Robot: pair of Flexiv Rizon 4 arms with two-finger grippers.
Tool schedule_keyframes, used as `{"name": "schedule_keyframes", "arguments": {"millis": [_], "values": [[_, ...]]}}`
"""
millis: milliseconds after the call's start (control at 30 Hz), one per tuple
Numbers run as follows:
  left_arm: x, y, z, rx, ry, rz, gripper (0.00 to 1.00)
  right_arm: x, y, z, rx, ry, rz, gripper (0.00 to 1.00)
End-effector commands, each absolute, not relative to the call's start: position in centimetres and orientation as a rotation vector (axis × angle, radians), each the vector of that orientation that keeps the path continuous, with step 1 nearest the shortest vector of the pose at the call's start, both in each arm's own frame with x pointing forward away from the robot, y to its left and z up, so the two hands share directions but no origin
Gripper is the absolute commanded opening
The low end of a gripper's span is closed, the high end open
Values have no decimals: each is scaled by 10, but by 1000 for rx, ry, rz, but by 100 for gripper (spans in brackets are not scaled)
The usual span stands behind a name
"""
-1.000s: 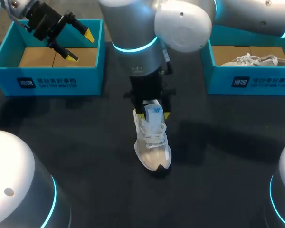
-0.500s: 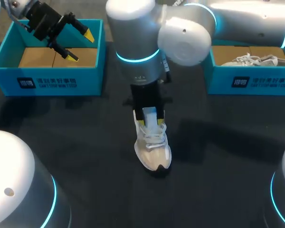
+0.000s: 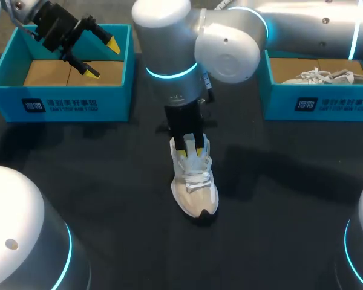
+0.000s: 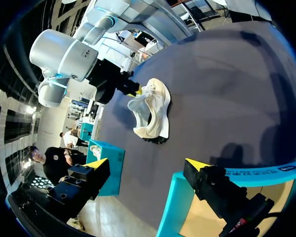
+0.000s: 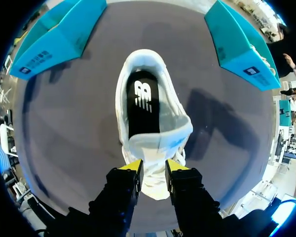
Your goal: Take the shoe out of the shoebox, open the shoe tongue, remove and reinsert the insole, then place the shoe into the shoebox
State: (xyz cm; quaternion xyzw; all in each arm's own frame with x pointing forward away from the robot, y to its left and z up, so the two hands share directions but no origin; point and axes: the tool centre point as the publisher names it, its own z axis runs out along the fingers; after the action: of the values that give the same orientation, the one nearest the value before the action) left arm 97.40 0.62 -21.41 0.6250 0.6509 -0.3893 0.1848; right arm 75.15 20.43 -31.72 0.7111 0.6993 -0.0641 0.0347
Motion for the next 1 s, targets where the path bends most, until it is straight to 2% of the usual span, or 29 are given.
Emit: {"name": "schedule_keyframes", "arguments": {"millis": [33, 333, 633, 867, 1000], "values": [[975, 6, -214, 1765, 1836, -1097, 100, 758, 202, -326, 2193, 2156, -207, 30], [975, 6, -214, 1765, 1836, -1097, 100, 765, 205, -336, 2169, 2189, -233, 32], [975, 6, -214, 1765, 1836, -1097, 100, 760, 190, -317, 2159, 2154, -197, 31], [975, 6, -214, 1765, 1836, -1097, 100, 762, 185, -332, 2154, 2242, -137, 22], [975, 6, -214, 1765, 1836, -1097, 100, 767, 190, -340, 2142, 2271, -141, 24]]}}
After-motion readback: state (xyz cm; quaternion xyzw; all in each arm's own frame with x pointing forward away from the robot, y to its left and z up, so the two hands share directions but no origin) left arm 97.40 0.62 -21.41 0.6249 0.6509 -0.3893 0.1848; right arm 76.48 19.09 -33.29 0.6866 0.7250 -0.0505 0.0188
